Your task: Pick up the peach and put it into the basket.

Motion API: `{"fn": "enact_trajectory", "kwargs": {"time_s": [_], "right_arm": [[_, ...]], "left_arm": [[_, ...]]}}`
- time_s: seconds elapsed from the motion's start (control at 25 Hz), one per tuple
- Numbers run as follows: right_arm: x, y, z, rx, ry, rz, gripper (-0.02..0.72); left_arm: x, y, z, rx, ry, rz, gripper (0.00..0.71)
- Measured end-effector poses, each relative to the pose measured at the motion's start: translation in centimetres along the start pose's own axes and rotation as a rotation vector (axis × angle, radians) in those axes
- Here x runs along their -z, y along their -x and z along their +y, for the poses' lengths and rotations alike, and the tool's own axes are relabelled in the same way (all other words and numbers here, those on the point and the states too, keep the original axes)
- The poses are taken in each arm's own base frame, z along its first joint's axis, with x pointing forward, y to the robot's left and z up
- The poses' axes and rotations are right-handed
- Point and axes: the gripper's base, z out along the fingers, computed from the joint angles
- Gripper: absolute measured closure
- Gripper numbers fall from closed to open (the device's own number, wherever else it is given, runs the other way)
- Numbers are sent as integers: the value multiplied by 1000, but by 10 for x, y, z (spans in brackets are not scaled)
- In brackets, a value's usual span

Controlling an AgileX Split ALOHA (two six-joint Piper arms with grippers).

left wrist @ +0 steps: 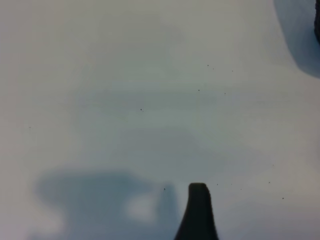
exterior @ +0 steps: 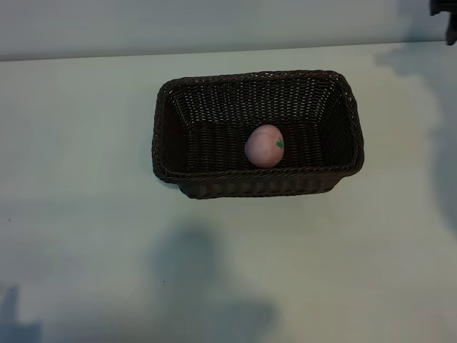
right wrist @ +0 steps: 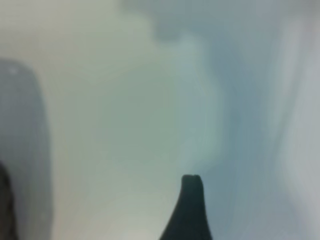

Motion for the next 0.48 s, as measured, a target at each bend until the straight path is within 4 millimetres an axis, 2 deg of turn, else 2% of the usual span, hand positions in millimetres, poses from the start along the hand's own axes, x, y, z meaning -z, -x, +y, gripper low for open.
{"fn": "enact_trajectory", "kwargs": {"time_s": [0.2, 0.48], "right_arm": [[0, 0, -14, -24, 19, 8, 107], [0, -3, -14, -20, 33, 47, 107]], "left_arm": [[0, 0, 0, 0, 0, 0, 118], [0, 0, 0, 0, 0, 0, 118]]}}
